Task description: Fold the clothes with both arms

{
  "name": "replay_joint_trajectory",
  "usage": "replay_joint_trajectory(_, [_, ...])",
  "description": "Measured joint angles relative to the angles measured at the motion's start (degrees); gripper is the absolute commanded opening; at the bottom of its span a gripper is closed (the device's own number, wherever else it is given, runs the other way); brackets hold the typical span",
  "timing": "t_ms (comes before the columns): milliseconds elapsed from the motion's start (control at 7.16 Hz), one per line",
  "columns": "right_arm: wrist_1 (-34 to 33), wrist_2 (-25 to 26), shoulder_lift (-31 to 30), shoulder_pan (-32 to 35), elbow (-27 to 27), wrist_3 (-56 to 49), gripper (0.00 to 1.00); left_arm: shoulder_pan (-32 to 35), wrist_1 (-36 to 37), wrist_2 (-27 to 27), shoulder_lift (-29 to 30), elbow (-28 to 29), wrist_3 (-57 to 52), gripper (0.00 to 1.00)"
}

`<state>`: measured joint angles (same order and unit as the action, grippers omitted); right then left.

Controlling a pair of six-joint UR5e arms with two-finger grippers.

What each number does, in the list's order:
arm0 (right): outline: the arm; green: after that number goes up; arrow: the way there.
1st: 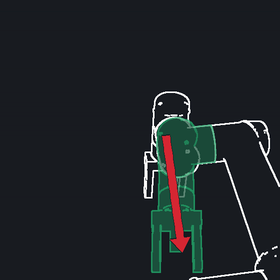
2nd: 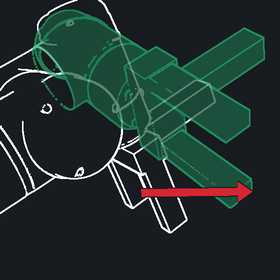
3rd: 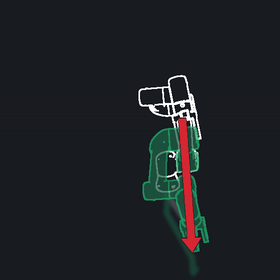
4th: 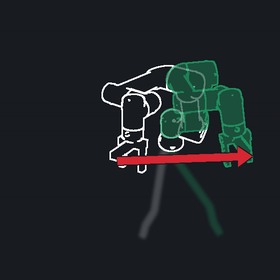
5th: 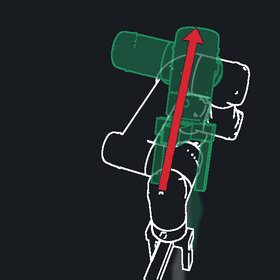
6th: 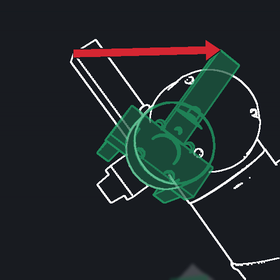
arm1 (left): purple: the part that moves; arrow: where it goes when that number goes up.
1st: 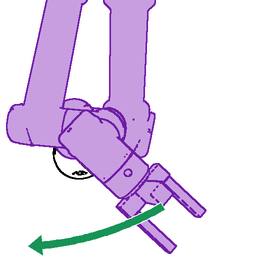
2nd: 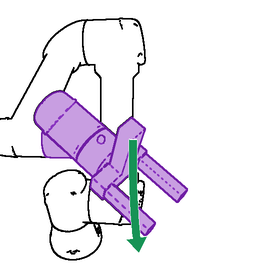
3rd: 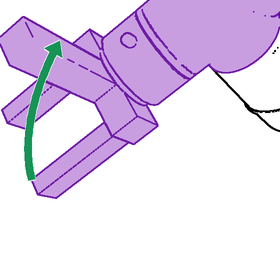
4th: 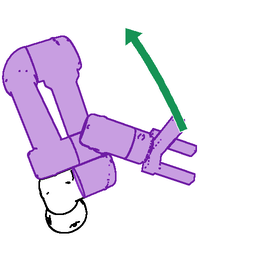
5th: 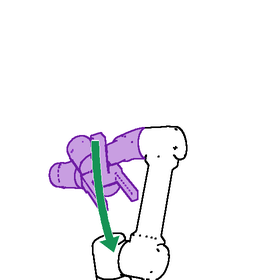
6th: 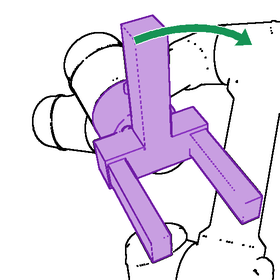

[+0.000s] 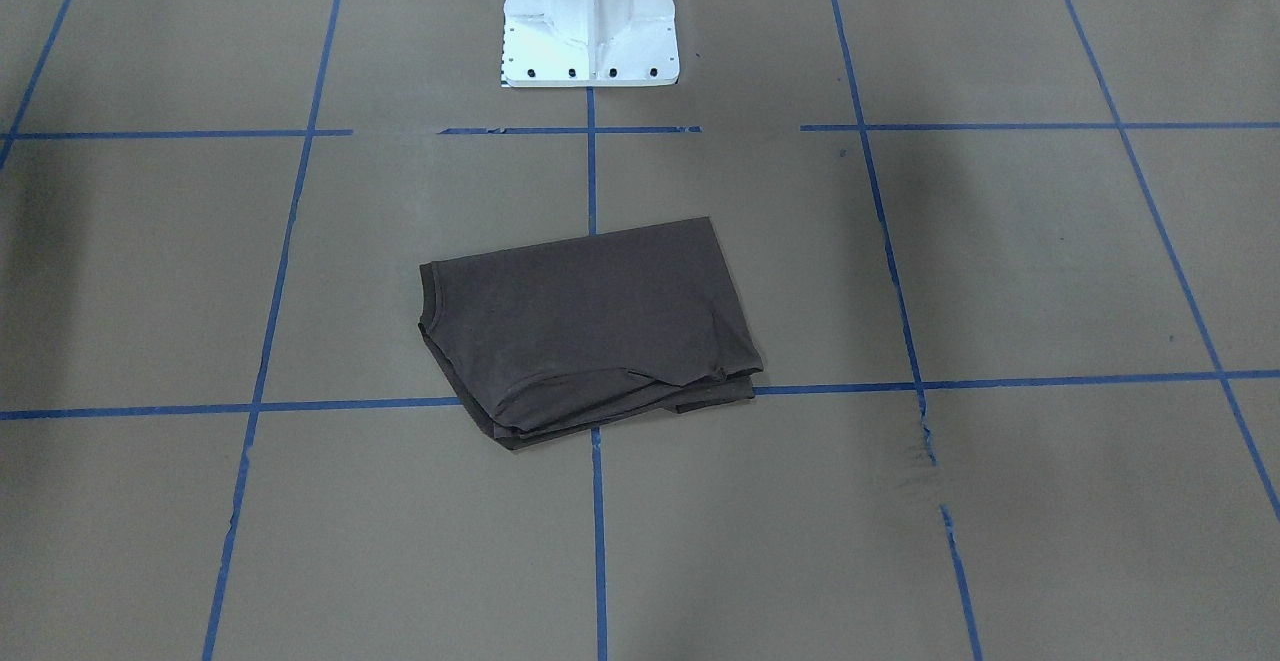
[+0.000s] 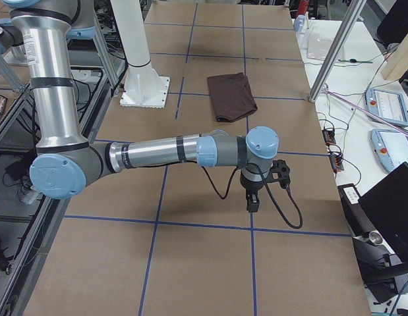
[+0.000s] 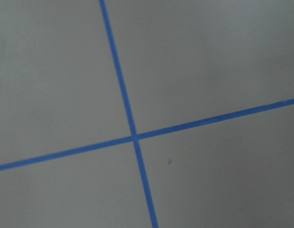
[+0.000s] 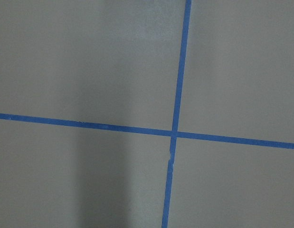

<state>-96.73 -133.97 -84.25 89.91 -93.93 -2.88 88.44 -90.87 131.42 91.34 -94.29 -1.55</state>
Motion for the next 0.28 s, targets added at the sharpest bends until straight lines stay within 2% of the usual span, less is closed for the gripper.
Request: replay_joint_trajectory(279, [0.0, 0.1, -1.6, 0.0, -0.1, -0.2, 1.00, 0.6, 2.3, -0.7, -0.3, 0.2, -0.1, 1.00])
